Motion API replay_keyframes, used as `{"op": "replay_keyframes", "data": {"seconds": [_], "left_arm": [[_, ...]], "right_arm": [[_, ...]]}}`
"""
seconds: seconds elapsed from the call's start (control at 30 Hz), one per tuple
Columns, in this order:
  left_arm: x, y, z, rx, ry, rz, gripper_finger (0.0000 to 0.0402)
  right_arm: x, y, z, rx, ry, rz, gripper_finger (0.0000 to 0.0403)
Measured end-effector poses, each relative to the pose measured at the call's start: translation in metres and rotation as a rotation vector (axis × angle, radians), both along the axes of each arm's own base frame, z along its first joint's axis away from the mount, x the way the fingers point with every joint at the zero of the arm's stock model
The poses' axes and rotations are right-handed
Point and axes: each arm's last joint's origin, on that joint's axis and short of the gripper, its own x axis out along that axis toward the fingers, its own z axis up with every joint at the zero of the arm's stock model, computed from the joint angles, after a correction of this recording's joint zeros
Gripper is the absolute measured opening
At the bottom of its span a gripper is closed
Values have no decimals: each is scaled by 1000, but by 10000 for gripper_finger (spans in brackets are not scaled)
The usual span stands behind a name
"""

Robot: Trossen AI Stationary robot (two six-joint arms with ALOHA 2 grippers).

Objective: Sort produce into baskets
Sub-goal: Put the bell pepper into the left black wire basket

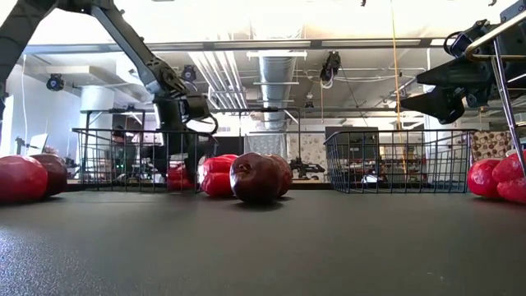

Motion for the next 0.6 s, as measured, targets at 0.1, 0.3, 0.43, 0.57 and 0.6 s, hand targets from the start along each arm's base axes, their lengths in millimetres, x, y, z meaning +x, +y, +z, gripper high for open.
{"op": "replay_keyframes", "data": {"seconds": [0.1,0.3,0.43,0.57,0.6], "left_arm": [[-2,0,9,40,10,7,314],[-9,-9,36,93,2,-5,324],[-15,-22,62,141,-28,-12,330],[-16,-49,96,192,-74,-84,331],[-15,-58,103,197,-83,-108,331]], "right_arm": [[0,0,0,0,0,0,373],[0,0,0,0,0,0,373],[0,0,0,0,0,0,373],[0,0,0,0,0,1,373],[0,0,0,0,0,0,373]]}}
